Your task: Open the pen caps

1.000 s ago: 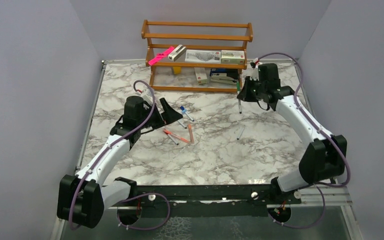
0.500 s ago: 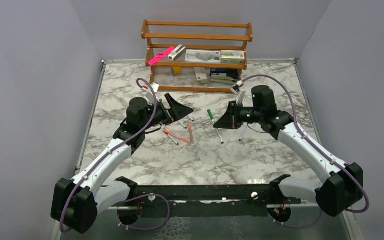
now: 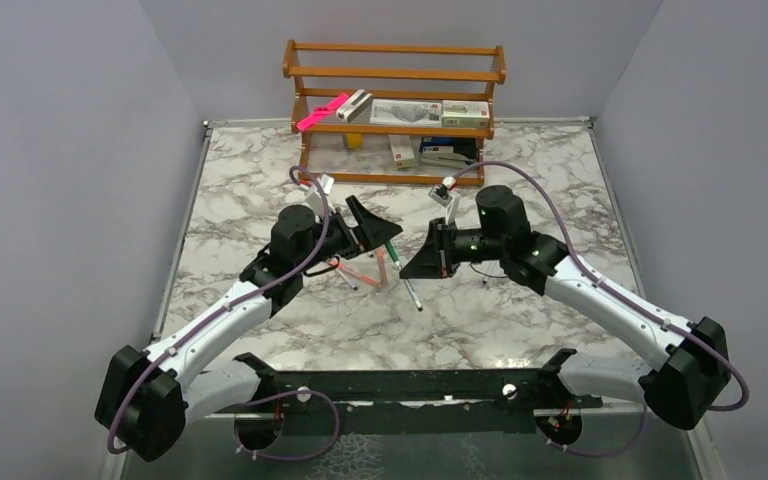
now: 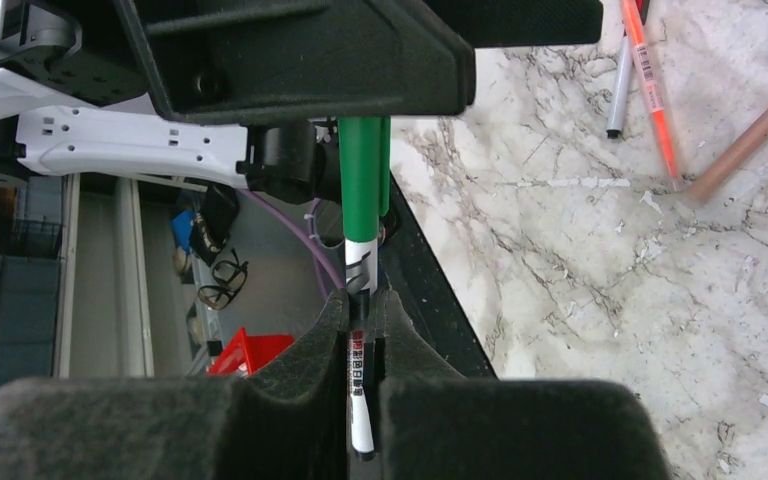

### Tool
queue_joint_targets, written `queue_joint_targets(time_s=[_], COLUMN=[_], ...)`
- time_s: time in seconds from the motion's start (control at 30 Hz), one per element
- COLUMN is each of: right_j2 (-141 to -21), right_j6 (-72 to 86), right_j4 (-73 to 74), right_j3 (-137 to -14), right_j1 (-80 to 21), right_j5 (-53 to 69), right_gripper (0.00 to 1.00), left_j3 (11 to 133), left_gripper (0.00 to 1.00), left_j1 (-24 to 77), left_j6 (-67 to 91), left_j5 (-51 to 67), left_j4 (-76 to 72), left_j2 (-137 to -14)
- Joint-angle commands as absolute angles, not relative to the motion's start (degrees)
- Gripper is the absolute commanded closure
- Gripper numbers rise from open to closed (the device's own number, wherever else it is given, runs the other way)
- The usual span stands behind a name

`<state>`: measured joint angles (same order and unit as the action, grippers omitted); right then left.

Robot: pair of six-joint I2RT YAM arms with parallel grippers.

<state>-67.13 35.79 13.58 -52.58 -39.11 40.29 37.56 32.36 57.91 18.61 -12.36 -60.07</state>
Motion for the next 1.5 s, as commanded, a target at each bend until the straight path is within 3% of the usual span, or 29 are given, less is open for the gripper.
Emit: queue_joint_targets(time_s=[0.0,0.27,0.97,1.17,1.27,1.47], right_j2=[-67.92,-68.91,-70.48,-71.32,-71.66,-72.16], right_j6=[37.26,37.62,37.09,36.8,36.08,35.2], right_j4=[10.28,10.79,12.04,11.76,12.56,14.18], right_j3=[-52.86,-53.5,-52.9,-53.19,-54.3,-55.55], right_j1=[-40.24,-40.42,-40.38,-40.43,-40.43,-40.42], right_j5=[36.83,34.05,29.45,28.2,27.25,26.49], right_gripper=[0.99,0.99,0.99,0.99,0.99,0.99], left_j3=[38.61,39.02,39.96,40.85,40.78,40.78], left_gripper=[0.01,0.14,0.97,0.99,0.9,0.83], left_j1=[34.69,37.24,38.51,38.75,38.76,38.76], left_j6=[57.85,57.74,57.75,58.51,58.62,58.57], left_j5=[15.52,13.9,16.95,18.27,18.43,18.06], left_j4=[-14.11,-14.34,-14.97,-15.16,-15.14,-14.64], left_j2=[-61.19,-61.51,-63.31,-63.86,-63.77,-63.71])
